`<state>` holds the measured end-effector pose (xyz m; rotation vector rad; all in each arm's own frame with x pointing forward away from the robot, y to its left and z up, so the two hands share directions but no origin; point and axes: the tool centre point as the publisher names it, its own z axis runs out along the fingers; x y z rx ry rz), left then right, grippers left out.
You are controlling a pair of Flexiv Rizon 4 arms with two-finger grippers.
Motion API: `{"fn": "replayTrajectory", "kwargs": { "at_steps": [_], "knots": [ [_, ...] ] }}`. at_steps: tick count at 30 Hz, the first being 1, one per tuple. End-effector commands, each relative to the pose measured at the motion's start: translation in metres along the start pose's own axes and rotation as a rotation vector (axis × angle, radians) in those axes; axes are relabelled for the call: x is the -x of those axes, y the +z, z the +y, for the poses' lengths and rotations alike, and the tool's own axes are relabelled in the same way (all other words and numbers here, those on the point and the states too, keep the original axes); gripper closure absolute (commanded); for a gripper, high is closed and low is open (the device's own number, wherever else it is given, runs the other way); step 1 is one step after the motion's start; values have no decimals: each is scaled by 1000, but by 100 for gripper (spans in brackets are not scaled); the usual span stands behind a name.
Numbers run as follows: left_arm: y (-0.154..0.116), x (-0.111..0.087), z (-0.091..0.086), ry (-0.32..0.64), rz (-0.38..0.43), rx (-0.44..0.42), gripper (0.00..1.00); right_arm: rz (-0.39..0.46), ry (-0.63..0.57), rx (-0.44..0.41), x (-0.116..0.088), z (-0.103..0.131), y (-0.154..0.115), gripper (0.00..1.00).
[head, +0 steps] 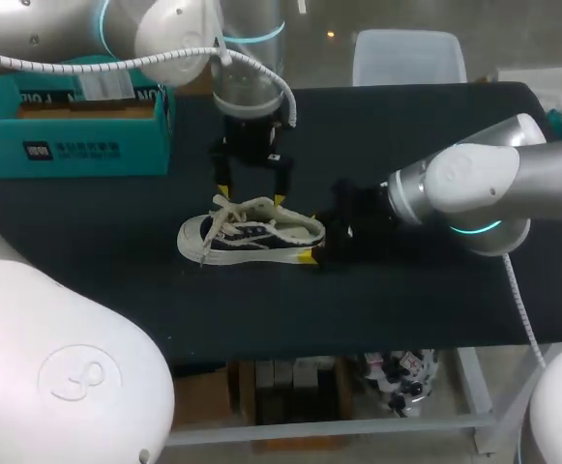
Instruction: Open the shoe tongue, take the insole out of the shoe, put the insole back into the shoe, and pack the shoe into the shoebox
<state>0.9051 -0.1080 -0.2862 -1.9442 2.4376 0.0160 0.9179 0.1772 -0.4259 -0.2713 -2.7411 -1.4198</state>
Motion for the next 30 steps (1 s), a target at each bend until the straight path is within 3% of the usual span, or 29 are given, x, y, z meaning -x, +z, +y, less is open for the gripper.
{"fn": "replayTrajectory", "kwargs": {
  "at_steps": [1, 8, 15, 27, 30],
  "knots": [
    [12, -11, -12, -5, -38, 38, 11, 1, -1, 2, -1, -3, 3, 100],
    [23, -22, -9, 21, -86, 62, 11, 1, -1, 2, -1, -3, 3, 100],
    [35, -27, -10, 18, -142, 99, 29, 1, -1, 2, -1, -3, 3, 100],
    [50, -29, -2, 28, -185, 119, 26, 1, -1, 2, -1, -3, 3, 100],
    [54, -27, -1, 25, -193, 121, 31, 1, -1, 2, -1, -3, 3, 100]
  ]
}}
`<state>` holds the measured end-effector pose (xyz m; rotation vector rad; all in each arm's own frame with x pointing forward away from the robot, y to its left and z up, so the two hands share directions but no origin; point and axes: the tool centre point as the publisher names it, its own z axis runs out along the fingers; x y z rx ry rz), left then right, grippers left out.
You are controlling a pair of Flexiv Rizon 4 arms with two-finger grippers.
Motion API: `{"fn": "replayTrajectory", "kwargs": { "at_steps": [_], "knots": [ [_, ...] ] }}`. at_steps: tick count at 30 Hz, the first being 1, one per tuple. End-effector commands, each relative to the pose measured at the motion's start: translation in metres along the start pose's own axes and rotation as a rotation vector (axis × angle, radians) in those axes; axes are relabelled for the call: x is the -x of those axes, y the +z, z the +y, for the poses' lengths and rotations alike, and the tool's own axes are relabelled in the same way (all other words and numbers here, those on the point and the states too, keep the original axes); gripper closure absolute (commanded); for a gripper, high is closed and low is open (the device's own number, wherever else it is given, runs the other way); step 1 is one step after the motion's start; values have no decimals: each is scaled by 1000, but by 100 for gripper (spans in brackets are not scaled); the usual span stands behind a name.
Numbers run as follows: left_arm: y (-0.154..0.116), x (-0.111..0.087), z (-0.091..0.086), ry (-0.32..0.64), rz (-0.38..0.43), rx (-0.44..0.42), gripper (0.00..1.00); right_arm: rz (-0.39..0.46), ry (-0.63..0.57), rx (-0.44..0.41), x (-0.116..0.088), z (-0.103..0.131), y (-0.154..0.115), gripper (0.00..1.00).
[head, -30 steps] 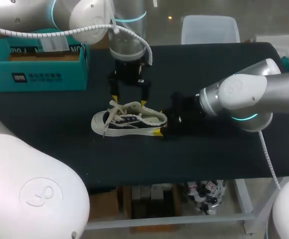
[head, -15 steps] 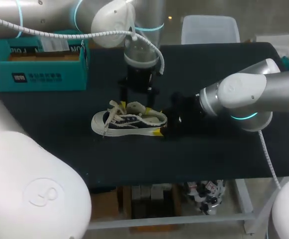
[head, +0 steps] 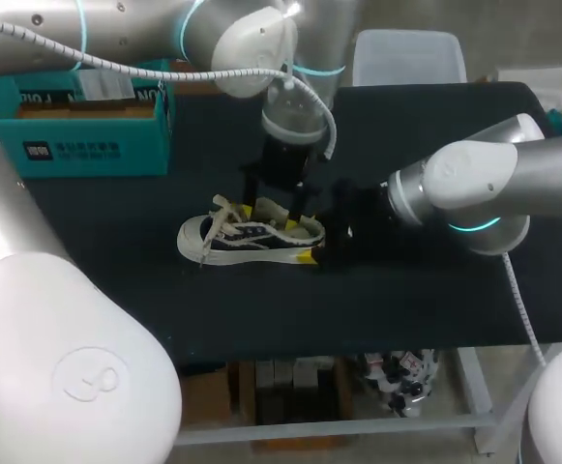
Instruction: Open the shoe tongue, take the insole out of the shoe, put the insole back into the shoe, and pack the shoe into the shoebox
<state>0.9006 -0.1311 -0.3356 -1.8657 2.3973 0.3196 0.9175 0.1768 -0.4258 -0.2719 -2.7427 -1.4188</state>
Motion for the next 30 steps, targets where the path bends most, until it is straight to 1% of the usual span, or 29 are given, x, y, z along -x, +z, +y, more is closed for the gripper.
{"fn": "replayTrajectory", "kwargs": {
  "at_steps": [1, 2, 3, 5, 6, 7, 8, 14, 21, 24, 30],
  "knots": [
    [7, -2, -1, -5, -24, 8, 33, 2, -1, 3, -1, -3, 3, 100],
    [8, -2, -1, -7, -24, 9, 36, 2, -1, 3, -1, -3, 3, 100],
    [10, -1, -1, -8, -24, 10, 46, 2, -1, 3, -1, -3, 3, 100],
    [12, 0, 0, -13, -22, 11, 60, 2, -1, 3, -1, -3, 3, 100],
    [12, 1, 1, -17, -14, 11, 70, 2, -1, 3, -1, -3, 3, 100],
    [12, 3, 2, -18, -4, 6, 99, 2, -1, 3, -1, -3, 3, 100],
    [12, 4, 3, -19, -1, 4, 100, 2, -1, 3, -1, -3, 3, 100],
    [11, 8, 9, -26, 12, -12, 100, 2, -1, 3, -1, -3, 3, 100],
    [3, 17, 17, -50, 58, -72, 100, 2, -1, 3, -1, -3, 3, 100],
    [-3, 23, 20, -61, 89, -93, 100, 2, -1, 3, -1, -3, 3, 100],
    [-11, 38, 27, -79, 192, -153, 100, 2, -1, 3, -1, -3, 3, 100]
  ]
}}
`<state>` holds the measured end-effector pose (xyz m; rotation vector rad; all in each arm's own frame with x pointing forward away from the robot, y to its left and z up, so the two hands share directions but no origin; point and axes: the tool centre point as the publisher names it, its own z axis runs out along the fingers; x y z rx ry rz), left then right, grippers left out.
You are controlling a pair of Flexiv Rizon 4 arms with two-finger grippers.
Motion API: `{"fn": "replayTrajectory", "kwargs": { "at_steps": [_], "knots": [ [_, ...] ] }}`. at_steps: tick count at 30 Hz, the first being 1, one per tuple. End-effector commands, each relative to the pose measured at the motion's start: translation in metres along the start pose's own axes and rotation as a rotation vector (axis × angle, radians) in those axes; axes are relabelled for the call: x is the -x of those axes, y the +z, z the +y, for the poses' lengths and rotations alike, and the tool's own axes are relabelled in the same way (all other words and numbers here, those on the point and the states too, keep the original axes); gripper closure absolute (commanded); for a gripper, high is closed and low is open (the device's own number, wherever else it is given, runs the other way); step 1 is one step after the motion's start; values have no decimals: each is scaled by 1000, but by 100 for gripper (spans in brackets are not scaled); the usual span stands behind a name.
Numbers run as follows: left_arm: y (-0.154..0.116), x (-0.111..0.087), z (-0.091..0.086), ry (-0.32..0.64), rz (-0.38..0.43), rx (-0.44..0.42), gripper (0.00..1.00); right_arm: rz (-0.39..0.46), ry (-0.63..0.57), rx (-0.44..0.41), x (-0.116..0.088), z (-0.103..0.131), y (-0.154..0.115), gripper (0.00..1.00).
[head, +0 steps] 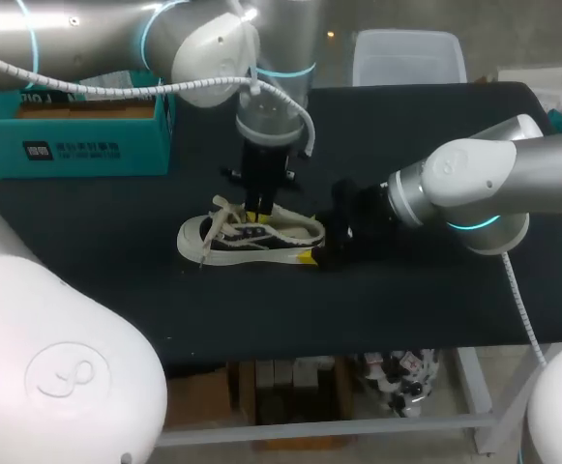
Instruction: Open the shoe tongue, take the insole out of the shoe, put the insole back into the shoe, and pack the shoe into the shoebox
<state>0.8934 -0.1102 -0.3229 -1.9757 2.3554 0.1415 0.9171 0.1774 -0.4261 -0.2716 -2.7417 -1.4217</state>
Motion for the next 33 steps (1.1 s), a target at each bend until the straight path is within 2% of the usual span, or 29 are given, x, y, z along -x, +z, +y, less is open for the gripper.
{"fn": "replayTrajectory", "kwargs": {
  "at_steps": [1, 6, 21, 25, 33],
  "knots": [
    [-7, 21, 13, -11, 122, -94, 100, 2, -1, 1, 0, -3, 3, 100],
    [-15, 38, 16, -23, 253, -156, 100, 2, -1, 1, 0, -3, 3, 100],
    [-19, 89, 27, -90, 527, -255, 100, 2, -1, 1, 0, -3, 3, 100],
    [-15, 102, 27, -112, 572, -259, 100, 2, -1, 1, 0, -3, 3, 100],
    [-3, 121, 17, -170, 601, -245, 100, 2, -1, 1, 0, -3, 3, 100]
  ]
}}
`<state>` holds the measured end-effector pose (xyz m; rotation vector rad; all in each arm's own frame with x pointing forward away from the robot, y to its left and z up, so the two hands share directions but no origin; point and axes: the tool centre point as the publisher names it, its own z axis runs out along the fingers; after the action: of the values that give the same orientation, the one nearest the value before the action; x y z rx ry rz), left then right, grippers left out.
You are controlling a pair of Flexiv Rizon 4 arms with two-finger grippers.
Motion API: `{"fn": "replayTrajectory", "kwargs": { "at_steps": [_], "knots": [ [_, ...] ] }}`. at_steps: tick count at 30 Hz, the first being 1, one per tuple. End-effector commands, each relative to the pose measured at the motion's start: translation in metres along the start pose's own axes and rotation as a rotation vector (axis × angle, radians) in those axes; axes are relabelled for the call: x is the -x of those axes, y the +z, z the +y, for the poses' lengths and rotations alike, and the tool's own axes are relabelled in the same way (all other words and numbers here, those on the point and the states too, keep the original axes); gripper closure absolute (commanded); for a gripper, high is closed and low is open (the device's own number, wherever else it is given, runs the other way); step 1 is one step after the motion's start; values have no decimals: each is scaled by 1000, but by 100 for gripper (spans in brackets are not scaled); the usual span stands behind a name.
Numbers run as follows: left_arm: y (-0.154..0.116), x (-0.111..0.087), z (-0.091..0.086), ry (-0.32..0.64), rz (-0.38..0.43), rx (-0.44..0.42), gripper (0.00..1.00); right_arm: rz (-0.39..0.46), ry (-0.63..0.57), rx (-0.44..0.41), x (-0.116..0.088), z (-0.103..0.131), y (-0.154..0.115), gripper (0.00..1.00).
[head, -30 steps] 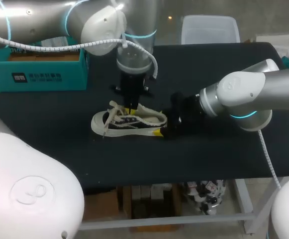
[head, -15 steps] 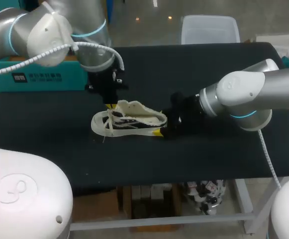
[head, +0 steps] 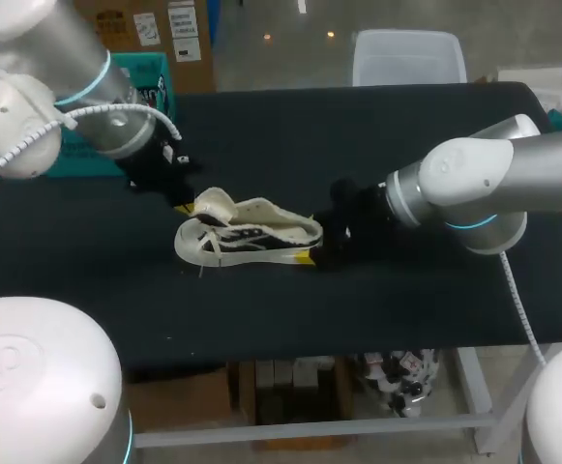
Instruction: Open the shoe tongue, take the insole out of the shoe, put the insole back into the shoe, and pack the shoe into the shoebox
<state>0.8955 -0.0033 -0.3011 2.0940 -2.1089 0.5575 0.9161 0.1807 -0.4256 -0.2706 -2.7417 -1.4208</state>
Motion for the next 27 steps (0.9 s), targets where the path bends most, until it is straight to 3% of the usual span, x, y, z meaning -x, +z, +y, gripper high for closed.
{"fn": "replayTrajectory", "kwargs": {
  "at_steps": [1, 5, 9, 10, 11, 12, 15, 19, 21, 22, 27],
  "knots": [
    [0, 17, -4, -15, 166, -5, 100, 1, 0, 1, 1, -5, 0, 100],
    [3, 19, -9, -3, 178, 23, 100, 1, 0, 1, 1, -5, 0, 100],
    [3, 8, -17, 53, 190, 61, 100, 1, 0, 1, 1, -5, 0, 100],
    [2, 3, -20, 74, 183, 64, 75, 1, 0, 1, 1, -5, 0, 100],
    [-1, -1, -21, 96, 197, 74, 62, 1, 0, 1, 1, -5, 0, 100],
    [-4, -6, -22, 120, 195, 76, 55, 1, 0, 1, 1, -5, 0, 100],
    [-16, -22, -24, 207, 195, 95, 53, 1, 0, 1, 1, -5, 0, 100],
    [-26, -44, -27, 319, 165, 117, 63, 1, 0, 1, 1, -5, 0, 100],
    [-31, -56, -28, 376, 156, 125, 81, 1, 0, 1, 1, -5, 0, 100],
    [-34, -63, -28, 426, 133, 124, 100, 1, 0, 1, 1, -5, 0, 100],
    [-36, -90, -31, 628, 99, 180, 100, 1, 0, 1, 1, -5, 0, 100]
  ]
}}
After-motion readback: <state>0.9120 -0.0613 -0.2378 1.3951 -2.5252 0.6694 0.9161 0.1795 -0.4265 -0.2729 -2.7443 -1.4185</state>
